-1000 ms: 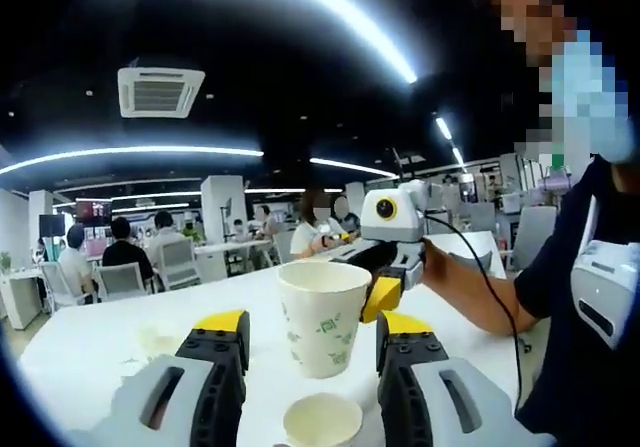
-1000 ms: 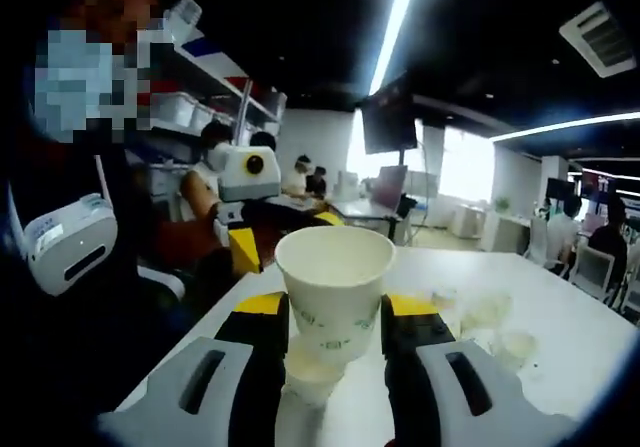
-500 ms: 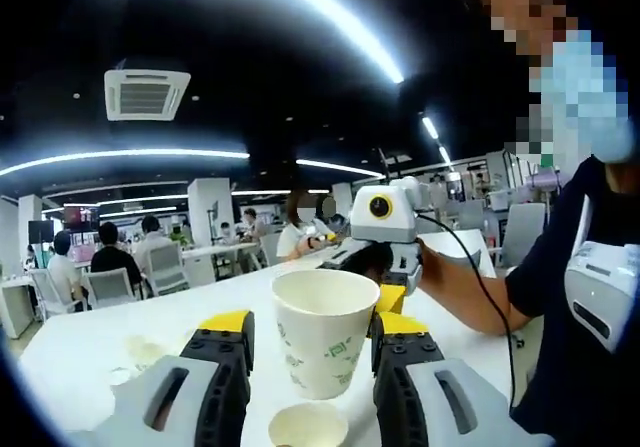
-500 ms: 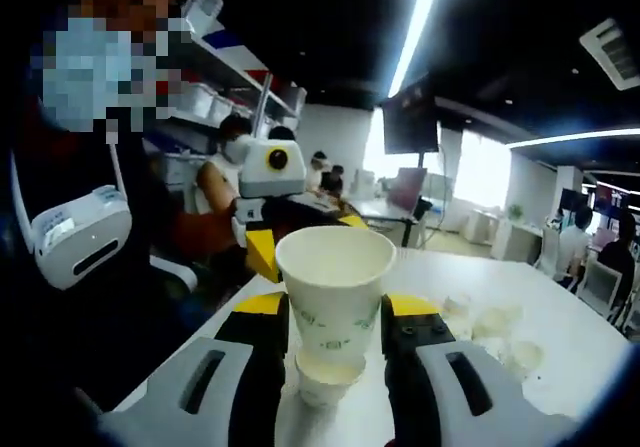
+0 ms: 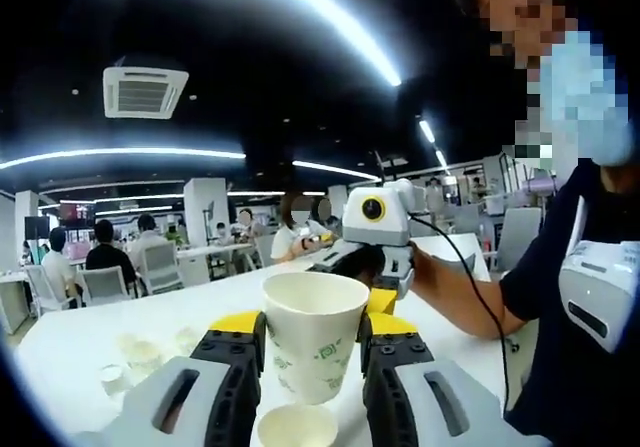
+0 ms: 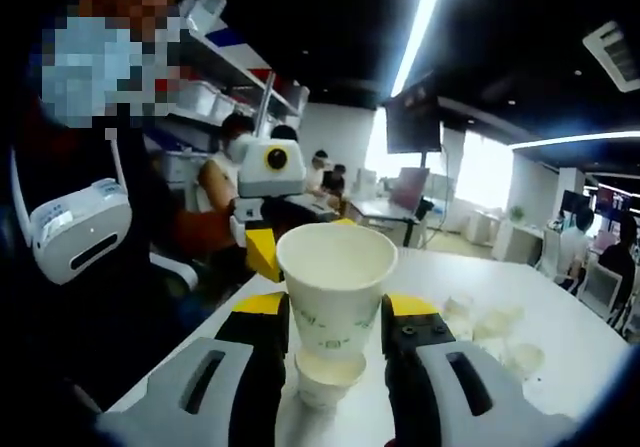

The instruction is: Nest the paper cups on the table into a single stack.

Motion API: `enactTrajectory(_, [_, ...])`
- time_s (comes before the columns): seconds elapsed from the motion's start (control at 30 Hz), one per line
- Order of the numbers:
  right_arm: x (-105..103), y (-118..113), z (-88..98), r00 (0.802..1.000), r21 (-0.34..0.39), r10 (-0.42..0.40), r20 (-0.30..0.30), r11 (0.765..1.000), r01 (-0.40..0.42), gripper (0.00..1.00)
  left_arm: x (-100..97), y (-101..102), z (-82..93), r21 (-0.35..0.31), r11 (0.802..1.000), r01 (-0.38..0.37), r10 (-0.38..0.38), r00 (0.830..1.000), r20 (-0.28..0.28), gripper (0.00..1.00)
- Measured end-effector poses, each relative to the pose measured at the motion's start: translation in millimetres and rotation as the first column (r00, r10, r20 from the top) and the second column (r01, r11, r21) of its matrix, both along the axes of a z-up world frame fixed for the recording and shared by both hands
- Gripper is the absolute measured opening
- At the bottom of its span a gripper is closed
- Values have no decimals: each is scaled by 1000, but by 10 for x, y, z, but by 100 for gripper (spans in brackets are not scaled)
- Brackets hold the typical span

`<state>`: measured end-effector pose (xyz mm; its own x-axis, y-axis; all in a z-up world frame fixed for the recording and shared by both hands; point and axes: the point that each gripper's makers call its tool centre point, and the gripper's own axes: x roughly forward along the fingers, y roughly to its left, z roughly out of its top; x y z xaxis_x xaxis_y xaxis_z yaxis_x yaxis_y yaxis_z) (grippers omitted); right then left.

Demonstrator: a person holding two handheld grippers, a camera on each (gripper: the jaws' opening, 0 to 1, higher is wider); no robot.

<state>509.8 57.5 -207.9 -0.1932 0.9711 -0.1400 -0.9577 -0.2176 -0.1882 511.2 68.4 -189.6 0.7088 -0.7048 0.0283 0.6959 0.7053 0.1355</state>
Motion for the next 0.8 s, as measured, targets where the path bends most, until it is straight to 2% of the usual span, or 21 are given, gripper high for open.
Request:
enactTrajectory(0.13, [23,4,19,1000,9,-14,16,1000,14,39,18,29,27,-41,999,-17,17,1000,-7,40])
enactTrajectory(0.63, [55,54,2,999,10,-28,27,1000,28,39,32,152,1,-108,991,-74,71,997,-28,38])
enactTrajectory(0.8, [96,36,51,999,28,-46,25,999,45,38,68,243,-14,-138,984,-116,111,993,-47,38])
